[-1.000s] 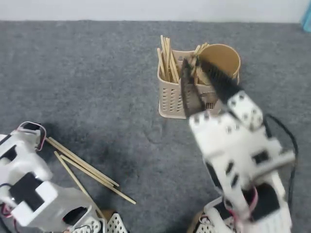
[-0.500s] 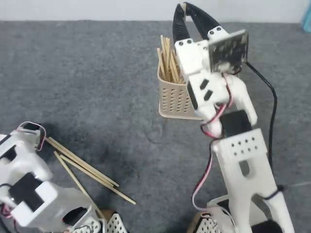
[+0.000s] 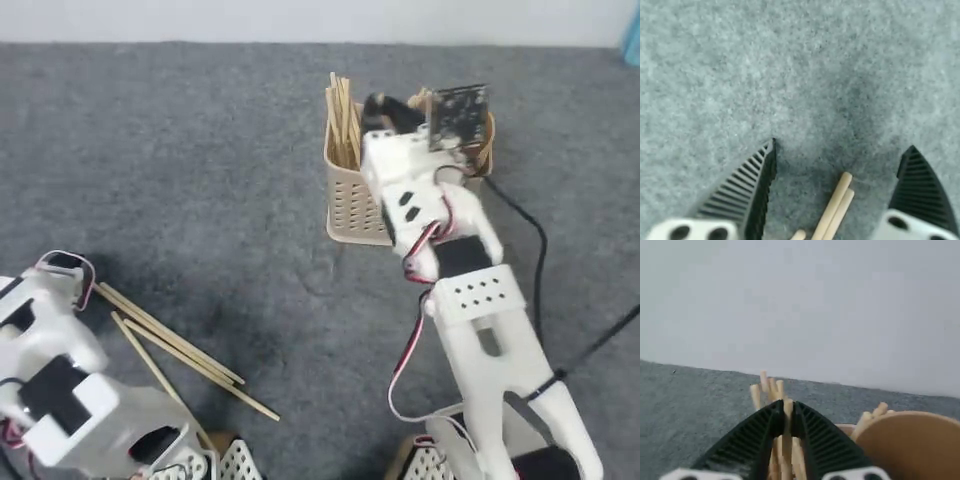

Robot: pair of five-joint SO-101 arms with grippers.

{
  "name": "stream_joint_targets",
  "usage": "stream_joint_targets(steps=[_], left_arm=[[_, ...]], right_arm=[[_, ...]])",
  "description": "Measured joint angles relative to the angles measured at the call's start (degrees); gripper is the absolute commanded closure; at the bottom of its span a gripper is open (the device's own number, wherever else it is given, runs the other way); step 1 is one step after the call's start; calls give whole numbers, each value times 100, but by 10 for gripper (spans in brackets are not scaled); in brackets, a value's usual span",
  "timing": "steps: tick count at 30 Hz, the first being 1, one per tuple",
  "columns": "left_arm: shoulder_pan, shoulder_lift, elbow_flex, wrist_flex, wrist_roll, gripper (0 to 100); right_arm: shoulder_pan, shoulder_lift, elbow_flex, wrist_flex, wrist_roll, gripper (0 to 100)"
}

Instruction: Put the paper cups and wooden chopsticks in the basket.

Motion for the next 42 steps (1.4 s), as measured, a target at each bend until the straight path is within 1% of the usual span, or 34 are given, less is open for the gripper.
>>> stream_joint_targets(steps=[3, 5, 7, 14, 16, 18, 21, 23, 25, 28, 31, 33, 35, 38, 42], left_arm=[[0, 0, 0, 0, 0, 636], [0, 0, 0, 0, 0, 636], [0, 0, 0, 0, 0, 636], [0, 0, 0, 0, 0, 636], [0, 0, 0, 0, 0, 636], [0, 0, 0, 0, 0, 636], [0, 0, 0, 0, 0, 636], [0, 0, 0, 0, 0, 636], [-53, 0, -9, 0, 0, 636], [-316, 35, -62, -35, 79, 636], [-695, 35, -70, -132, 167, 636], [-888, 35, -70, -149, 149, 636], [-1081, 35, -70, -141, 132, 636], [-1284, 35, 35, 9, -325, 636], [-1415, -53, 193, 141, -703, 636]], right_arm=[[-167, 0, 0, 0, -18, 806], [-211, 0, -62, 35, -18, 806], [-193, 0, -334, 299, -18, 807], [-202, -360, -2198, 2154, -53, 808], [-281, -598, -2681, 2620, -211, 809], [-536, -844, -2989, 3200, -492, 809], [-1187, -1037, -3130, 4105, -730, 809], [-1767, -1037, -3147, 4633, -756, 809], [-2391, -993, -3147, 4941, -756, 809], [-3068, -765, -2945, 5011, -343, 809], [-3437, -325, -2365, 4844, 255, 809], [-3640, 44, -1952, 4651, 510, 809], [-3815, 422, -1565, 4387, 624, 809], [-4009, 1011, -1152, 3780, 642, 809], [-4202, 1916, -1037, 2673, 642, 809]])
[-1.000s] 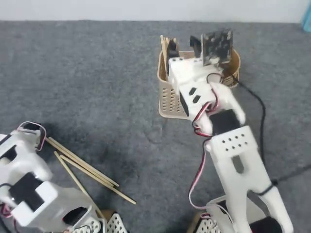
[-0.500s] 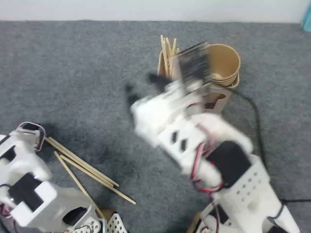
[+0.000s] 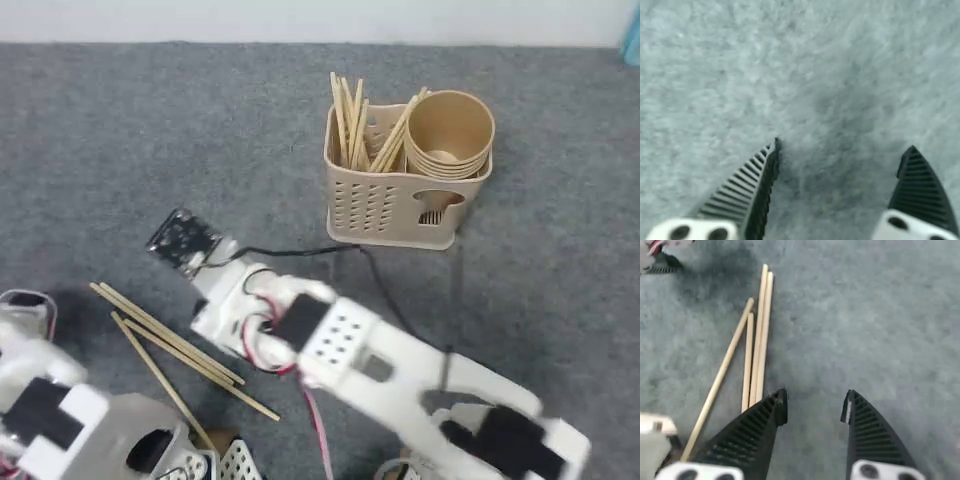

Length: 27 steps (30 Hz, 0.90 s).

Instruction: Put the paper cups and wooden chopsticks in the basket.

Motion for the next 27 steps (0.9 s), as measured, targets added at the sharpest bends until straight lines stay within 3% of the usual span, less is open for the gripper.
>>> stream_joint_targets(steps=[7, 17, 27], left_arm=[[-229, 0, 9, 18, -97, 636], [-299, 0, 9, 18, 18, 636], [-343, 0, 44, -88, 79, 636]], right_arm=[[-325, 1644, -413, -1125, 0, 809], [-404, 3657, -2119, -1169, 0, 809], [-448, 4554, -2954, -1169, 0, 809]])
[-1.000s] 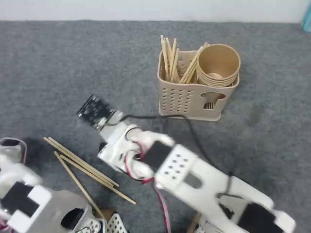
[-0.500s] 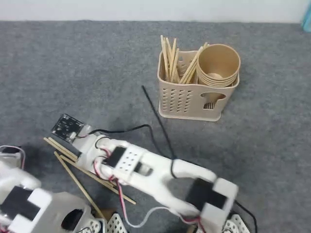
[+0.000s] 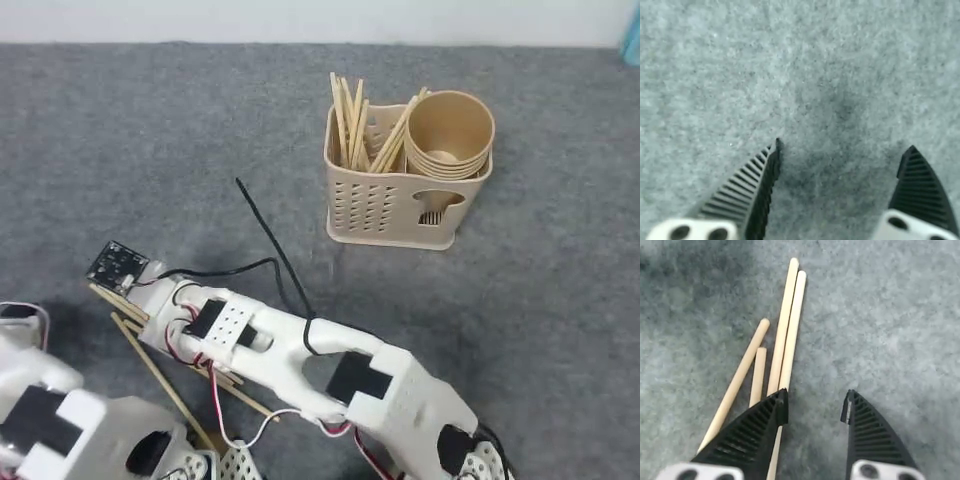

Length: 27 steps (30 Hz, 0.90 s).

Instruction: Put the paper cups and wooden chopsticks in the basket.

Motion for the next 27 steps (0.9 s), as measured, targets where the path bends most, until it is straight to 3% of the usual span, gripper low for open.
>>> stream_joint_targets(steps=[27], left_arm=[[-44, 0, 0, -9, 167, 636]], right_arm=[[-202, 105, -114, 141, 9, 809]])
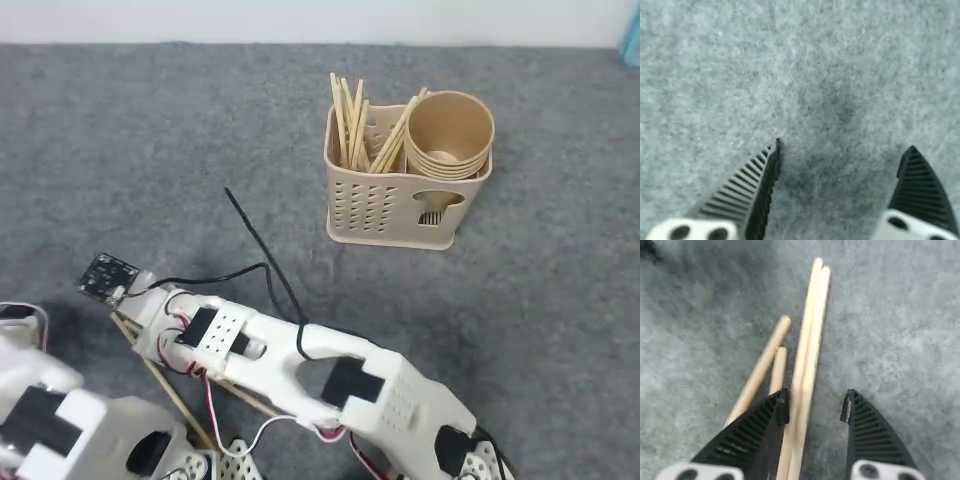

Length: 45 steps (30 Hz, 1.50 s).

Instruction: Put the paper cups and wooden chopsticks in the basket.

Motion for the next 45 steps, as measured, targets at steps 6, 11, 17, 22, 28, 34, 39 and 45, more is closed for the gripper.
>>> stream_joint_targets(steps=[6, 11, 17, 22, 28, 34, 39, 45], left_arm=[[0, 0, 0, 0, 0, 636], [0, 0, 0, 0, 0, 636], [0, 0, 0, 0, 0, 636], [0, 0, 0, 0, 0, 636], [0, 0, 0, 0, 0, 636], [0, 0, 0, 0, 0, 636], [0, 0, 0, 0, 0, 636], [0, 0, 0, 0, 0, 636]], right_arm=[[0, 35, -35, 9, 0, 877], [220, 35, -35, -9, 26, 977], [440, -229, -79, 747, 18, 991], [703, -905, -70, 1793, 35, 991], [949, -1758, -70, 3112, 35, 991], [1415, -2048, 70, 4167, 53, 991], [1899, -2048, 1002, 3763, 53, 932], [2066, -2048, 1327, 3473, 53, 807]])
